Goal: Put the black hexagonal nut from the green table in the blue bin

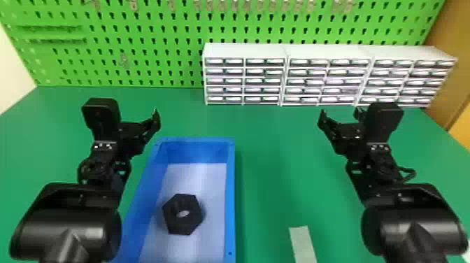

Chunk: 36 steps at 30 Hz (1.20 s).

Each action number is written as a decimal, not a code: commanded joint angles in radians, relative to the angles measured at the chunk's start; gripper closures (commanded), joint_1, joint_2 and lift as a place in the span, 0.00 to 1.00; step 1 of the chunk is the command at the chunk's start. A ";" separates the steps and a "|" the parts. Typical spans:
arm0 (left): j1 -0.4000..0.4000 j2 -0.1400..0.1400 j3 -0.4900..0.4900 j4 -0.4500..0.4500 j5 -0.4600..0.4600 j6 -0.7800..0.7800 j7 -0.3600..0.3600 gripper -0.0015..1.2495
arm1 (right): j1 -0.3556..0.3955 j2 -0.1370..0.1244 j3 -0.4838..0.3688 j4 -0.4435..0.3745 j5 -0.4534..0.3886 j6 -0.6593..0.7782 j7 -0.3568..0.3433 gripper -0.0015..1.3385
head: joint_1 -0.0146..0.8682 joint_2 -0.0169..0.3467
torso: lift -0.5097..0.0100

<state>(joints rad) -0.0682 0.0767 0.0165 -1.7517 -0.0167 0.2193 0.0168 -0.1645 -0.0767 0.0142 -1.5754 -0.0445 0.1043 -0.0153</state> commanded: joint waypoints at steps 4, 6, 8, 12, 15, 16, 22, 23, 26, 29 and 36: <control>-0.002 0.000 -0.001 -0.002 0.003 0.000 0.000 0.20 | 0.002 0.000 -0.002 0.000 0.000 0.000 0.000 0.30 | 0.79 0.19 | 0.80; -0.001 0.000 -0.001 -0.002 0.004 0.000 0.000 0.20 | 0.002 0.000 -0.002 0.000 0.000 0.000 0.000 0.30 | 0.79 0.19 | 0.80; -0.001 0.000 -0.003 -0.002 0.004 0.000 0.000 0.20 | 0.002 0.000 -0.002 0.000 0.000 0.000 0.000 0.30 | 0.79 0.19 | 0.80; -0.002 0.000 -0.004 -0.002 0.004 0.000 0.000 0.20 | 0.002 0.000 -0.002 0.000 0.000 0.000 0.000 0.30 | 0.79 0.19 | 0.80; -0.002 0.000 -0.004 -0.002 0.004 0.000 0.000 0.20 | 0.003 0.000 -0.002 -0.002 0.002 0.000 0.000 0.30 | 0.79 0.19 | 0.80; -0.002 0.000 -0.003 -0.002 0.004 0.000 0.002 0.20 | 0.002 0.000 -0.002 0.000 0.002 0.000 0.000 0.30 | 0.79 0.19 | 0.80; -0.002 0.000 -0.001 -0.002 0.007 0.000 0.000 0.20 | 0.002 0.000 -0.007 -0.003 0.002 0.000 0.000 0.30 | 0.79 0.19 | 0.80; -0.002 0.000 -0.001 -0.002 0.007 0.000 0.002 0.20 | 0.002 0.000 -0.007 -0.003 0.002 0.000 0.000 0.30 | 0.79 0.19 | 0.80; -0.002 -0.002 0.003 0.000 0.018 0.000 0.002 0.20 | 0.002 0.002 -0.007 -0.003 0.002 0.000 0.000 0.30 | 0.79 0.19 | 0.80; -0.002 0.000 0.007 0.000 0.029 0.002 0.002 0.20 | 0.002 0.002 -0.008 -0.003 0.002 0.000 0.000 0.30 | 0.79 0.19 | 0.80; -0.004 -0.002 0.007 0.000 0.037 0.000 0.002 0.20 | 0.003 0.003 -0.010 -0.003 -0.003 0.000 0.000 0.30 | 0.79 0.19 | 0.80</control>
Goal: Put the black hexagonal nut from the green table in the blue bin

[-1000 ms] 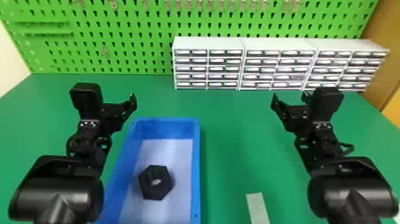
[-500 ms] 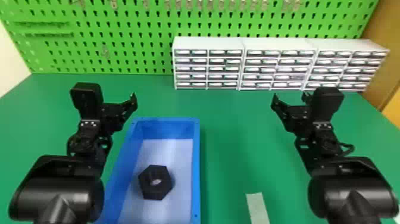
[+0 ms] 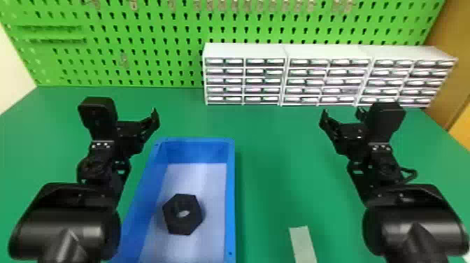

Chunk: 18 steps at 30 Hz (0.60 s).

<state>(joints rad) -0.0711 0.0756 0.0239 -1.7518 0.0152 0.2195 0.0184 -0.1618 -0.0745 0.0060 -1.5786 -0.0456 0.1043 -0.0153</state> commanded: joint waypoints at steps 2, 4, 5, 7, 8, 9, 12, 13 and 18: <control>-0.001 0.000 -0.001 0.000 0.006 0.000 0.002 0.20 | -0.001 0.001 -0.001 0.000 -0.002 0.000 0.000 0.30 | 0.79 0.19 | 0.80; -0.001 0.000 -0.001 0.000 0.006 0.000 0.002 0.20 | -0.001 0.001 -0.001 0.000 -0.002 0.000 0.000 0.30 | 0.79 0.19 | 0.80; -0.001 0.000 0.001 0.000 0.006 0.000 0.002 0.20 | -0.001 0.001 -0.001 0.000 -0.002 0.000 0.000 0.30 | 0.79 0.19 | 0.80; -0.001 0.000 0.002 0.000 0.006 0.000 0.002 0.20 | 0.001 0.001 -0.001 0.000 -0.002 0.000 0.000 0.30 | 0.79 0.19 | 0.80; -0.001 0.000 0.001 0.000 0.006 0.000 0.002 0.20 | 0.001 0.001 -0.001 0.000 -0.002 0.000 0.000 0.30 | 0.79 0.19 | 0.80; -0.001 0.001 0.002 0.000 0.006 0.000 0.002 0.20 | -0.001 -0.001 -0.001 0.000 -0.002 0.002 0.000 0.30 | 0.79 0.19 | 0.80; -0.001 0.000 -0.001 0.000 0.005 0.000 0.002 0.20 | -0.001 -0.001 0.000 0.000 -0.002 0.003 0.000 0.30 | 0.79 0.19 | 0.80; -0.001 0.000 -0.002 0.000 0.005 0.000 0.002 0.20 | -0.001 -0.001 0.000 0.000 -0.002 0.003 0.000 0.30 | 0.79 0.19 | 0.80; -0.001 0.000 -0.001 0.000 0.002 0.000 0.002 0.20 | -0.001 -0.002 0.002 0.000 -0.002 0.003 0.000 0.30 | 0.79 0.19 | 0.80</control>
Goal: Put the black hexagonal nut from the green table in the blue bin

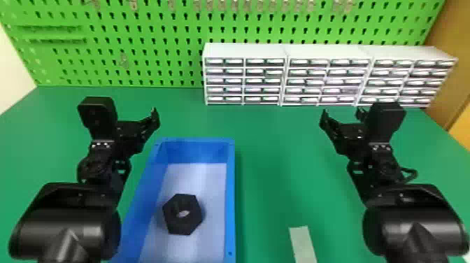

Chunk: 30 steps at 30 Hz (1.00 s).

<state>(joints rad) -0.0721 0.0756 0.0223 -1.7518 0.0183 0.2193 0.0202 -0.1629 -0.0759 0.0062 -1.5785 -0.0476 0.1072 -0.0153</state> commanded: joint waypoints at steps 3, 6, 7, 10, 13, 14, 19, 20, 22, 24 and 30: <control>0.000 0.000 0.001 0.000 -0.001 0.000 0.000 0.20 | 0.000 -0.002 0.002 0.000 0.000 0.000 0.000 0.30 | 0.79 0.19 | 0.80; 0.000 0.001 0.001 0.000 -0.003 0.000 0.000 0.20 | -0.001 -0.002 0.002 0.000 0.000 0.002 0.000 0.30 | 0.79 0.19 | 0.80; 0.000 0.000 0.001 0.000 -0.003 0.000 0.000 0.20 | -0.001 -0.002 0.003 0.000 0.000 0.002 0.000 0.30 | 0.79 0.19 | 0.80; 0.000 0.001 -0.001 0.000 -0.003 0.000 0.000 0.20 | -0.001 -0.002 0.003 0.000 0.000 0.002 0.000 0.30 | 0.79 0.19 | 0.80; -0.001 0.001 0.001 0.000 -0.003 0.000 0.000 0.20 | -0.001 -0.004 0.005 0.000 0.000 0.005 0.000 0.30 | 0.79 0.19 | 0.80; -0.001 0.001 0.001 0.000 -0.003 0.000 0.000 0.20 | -0.001 -0.004 0.005 0.000 0.000 0.005 0.000 0.30 | 0.79 0.19 | 0.80; -0.001 0.001 -0.001 0.000 -0.005 0.000 0.000 0.20 | -0.003 -0.002 0.003 0.000 0.000 0.006 0.000 0.30 | 0.79 0.19 | 0.80; -0.001 0.000 0.001 0.000 -0.005 0.000 0.000 0.20 | -0.003 -0.002 0.003 0.000 0.000 0.006 0.000 0.30 | 0.79 0.19 | 0.80; 0.000 0.001 0.001 0.000 -0.005 0.000 0.000 0.20 | -0.001 -0.002 0.003 0.000 0.000 0.006 0.000 0.30 | 0.79 0.19 | 0.80; 0.000 0.001 0.001 0.000 -0.005 0.000 0.000 0.20 | 0.000 -0.002 0.003 0.000 0.000 0.006 0.000 0.30 | 0.79 0.19 | 0.80; 0.000 0.001 -0.001 0.000 -0.005 0.000 0.000 0.20 | 0.000 -0.002 0.002 0.000 -0.002 0.006 0.000 0.30 | 0.79 0.19 | 0.80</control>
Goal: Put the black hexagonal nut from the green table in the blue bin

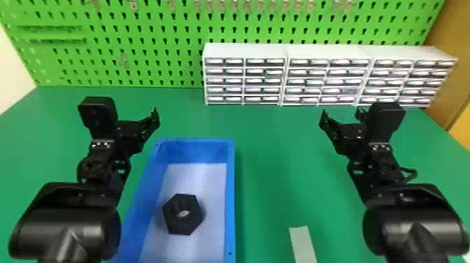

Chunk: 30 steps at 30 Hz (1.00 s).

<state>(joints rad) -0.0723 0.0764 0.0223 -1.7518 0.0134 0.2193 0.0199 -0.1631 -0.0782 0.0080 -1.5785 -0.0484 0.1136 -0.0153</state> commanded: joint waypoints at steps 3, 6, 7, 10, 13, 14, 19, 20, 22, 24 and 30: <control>0.000 0.000 0.001 0.000 0.000 0.000 0.000 0.20 | 0.001 0.000 -0.002 0.000 0.001 0.000 0.000 0.30 | 0.79 0.19 | 0.80; 0.000 0.000 -0.001 0.000 0.000 0.000 0.000 0.20 | 0.001 0.000 -0.002 0.000 -0.001 0.000 0.000 0.30 | 0.79 0.19 | 0.80; 0.002 0.000 -0.001 0.000 0.000 0.000 0.000 0.20 | 0.001 0.002 -0.002 0.000 -0.001 0.000 0.000 0.30 | 0.79 0.19 | 0.80; 0.000 -0.001 -0.001 0.000 0.000 0.000 0.000 0.20 | 0.001 0.002 -0.002 0.000 -0.001 0.000 0.000 0.30 | 0.79 0.19 | 0.80; 0.000 -0.001 -0.001 0.000 0.000 0.000 0.000 0.20 | 0.001 0.002 -0.003 0.000 -0.001 0.000 0.000 0.30 | 0.79 0.19 | 0.80; 0.000 -0.001 -0.001 0.000 0.000 0.000 0.000 0.20 | 0.001 0.002 -0.002 0.000 -0.001 0.000 0.000 0.30 | 0.79 0.19 | 0.80; 0.000 0.000 -0.001 0.000 0.000 0.000 0.000 0.20 | 0.001 0.002 -0.003 0.000 -0.001 0.000 0.000 0.30 | 0.79 0.19 | 0.80; 0.000 -0.001 -0.001 0.000 0.000 0.000 0.000 0.20 | 0.001 0.002 -0.003 0.000 -0.001 0.000 0.000 0.30 | 0.79 0.19 | 0.80; 0.000 0.000 -0.002 0.000 0.000 0.000 0.000 0.20 | 0.001 0.002 -0.003 0.000 -0.001 0.000 0.000 0.30 | 0.79 0.19 | 0.80; 0.000 -0.001 -0.001 0.000 0.000 0.000 0.000 0.20 | 0.001 0.002 -0.003 0.000 -0.001 0.000 0.000 0.30 | 0.79 0.19 | 0.80; 0.000 0.000 -0.001 0.000 -0.001 0.000 0.002 0.20 | 0.001 0.002 -0.003 0.000 -0.001 0.000 0.000 0.30 | 0.79 0.19 | 0.80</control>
<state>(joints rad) -0.0721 0.0757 0.0206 -1.7518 0.0134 0.2193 0.0203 -0.1626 -0.0767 0.0046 -1.5785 -0.0491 0.1135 -0.0153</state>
